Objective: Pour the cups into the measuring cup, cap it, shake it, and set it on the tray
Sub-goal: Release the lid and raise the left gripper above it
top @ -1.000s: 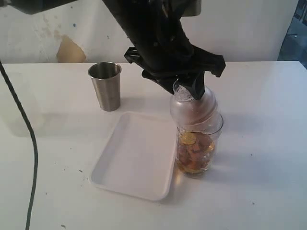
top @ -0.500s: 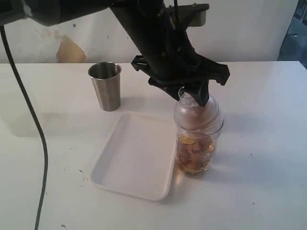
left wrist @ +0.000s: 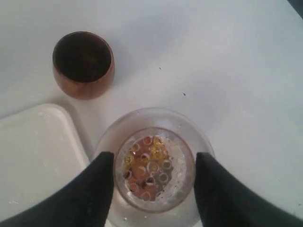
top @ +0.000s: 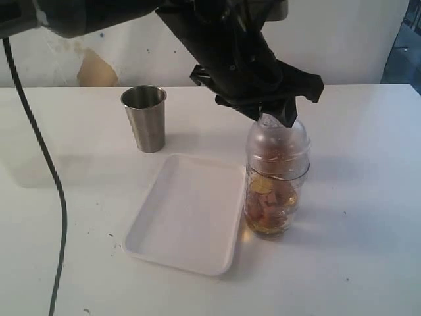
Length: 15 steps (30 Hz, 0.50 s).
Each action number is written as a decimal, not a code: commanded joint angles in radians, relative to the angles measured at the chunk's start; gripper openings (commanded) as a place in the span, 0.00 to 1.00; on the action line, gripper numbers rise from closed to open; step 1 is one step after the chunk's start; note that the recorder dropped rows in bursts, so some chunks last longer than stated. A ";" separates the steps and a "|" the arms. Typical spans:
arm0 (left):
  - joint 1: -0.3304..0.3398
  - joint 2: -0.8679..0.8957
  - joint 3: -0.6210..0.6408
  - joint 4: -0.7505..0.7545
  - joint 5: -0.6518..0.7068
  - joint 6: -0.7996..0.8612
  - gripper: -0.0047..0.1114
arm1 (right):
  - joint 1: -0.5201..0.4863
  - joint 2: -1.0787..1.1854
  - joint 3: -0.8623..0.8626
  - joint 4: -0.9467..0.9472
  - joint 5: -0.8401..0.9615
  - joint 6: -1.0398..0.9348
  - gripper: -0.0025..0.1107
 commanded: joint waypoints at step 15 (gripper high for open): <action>-0.003 0.013 -0.006 -0.037 0.037 0.014 0.33 | -0.004 -0.007 0.004 0.001 0.001 -0.003 0.02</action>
